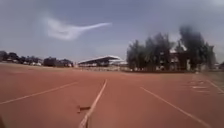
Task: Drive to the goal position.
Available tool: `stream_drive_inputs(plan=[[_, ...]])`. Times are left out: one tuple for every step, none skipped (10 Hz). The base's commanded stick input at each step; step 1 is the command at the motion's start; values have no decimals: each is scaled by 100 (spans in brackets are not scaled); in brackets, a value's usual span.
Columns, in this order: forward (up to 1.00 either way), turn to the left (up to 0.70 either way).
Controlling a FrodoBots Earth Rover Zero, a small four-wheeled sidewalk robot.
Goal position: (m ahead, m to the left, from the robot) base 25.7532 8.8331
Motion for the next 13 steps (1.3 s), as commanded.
stream_drive_inputs(plan=[[70,0],[70,0],[70,0],[70,0],[70,0],[70,0],[70,0],[70,0],[70,0],[70,0],[70,0],[70,0],[70,0]])
